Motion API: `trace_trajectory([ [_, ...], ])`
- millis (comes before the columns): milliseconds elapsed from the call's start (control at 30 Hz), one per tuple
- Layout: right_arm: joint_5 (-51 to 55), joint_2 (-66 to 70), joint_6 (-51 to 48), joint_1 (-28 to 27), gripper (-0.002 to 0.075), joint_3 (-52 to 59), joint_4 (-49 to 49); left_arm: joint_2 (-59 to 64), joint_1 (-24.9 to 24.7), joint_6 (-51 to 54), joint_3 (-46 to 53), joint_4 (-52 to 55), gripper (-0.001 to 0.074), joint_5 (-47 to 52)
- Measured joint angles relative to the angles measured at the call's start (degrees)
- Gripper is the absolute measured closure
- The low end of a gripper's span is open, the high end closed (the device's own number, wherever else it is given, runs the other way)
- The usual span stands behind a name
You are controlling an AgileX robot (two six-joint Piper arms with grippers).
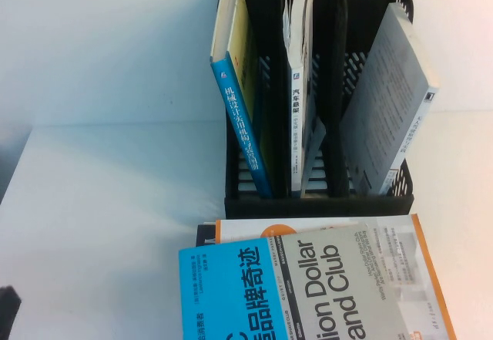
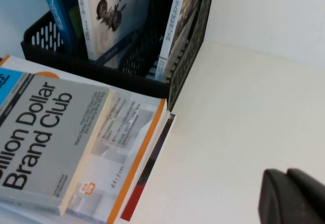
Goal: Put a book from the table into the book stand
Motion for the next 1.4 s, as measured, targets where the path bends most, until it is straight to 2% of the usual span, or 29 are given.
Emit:
trace_trajectory([
  [167,0.0,0.0,0.0,0.0,0.0728,0.0,0.0,-13.7,5.7,-0.3,9.3,-0.5,0.0737,-0.8],
  [267,0.0,0.0,0.0,0.0,0.0728,0.0,0.0,-19.2,9.1,-0.4,10.2,-0.5,0.0737,1.3],
  [433,0.0,0.0,0.0,0.0,0.0728,0.0,0.0,-20.6,12.4,1.3,10.2,-0.1,0.0737,8.6],
  [600,0.0,0.0,0.1,0.0,0.0728,0.0,0.0,-20.6,13.0,1.5,10.1,0.0,0.0737,13.0],
  [1200,0.0,0.0,0.1,0.0,0.0728,0.0,0.0,-20.7,13.0,1.5,9.9,0.0,0.0737,13.7],
  [1300,-1.2,-0.9,-0.8,-2.3,0.0728,0.8,-0.7,-20.7,13.0,1.5,9.9,0.0,0.0737,13.8],
  [1400,-6.8,-1.9,-1.4,-7.2,0.0728,3.2,-3.2,-20.7,13.0,1.5,9.9,0.0,0.0737,13.8],
])
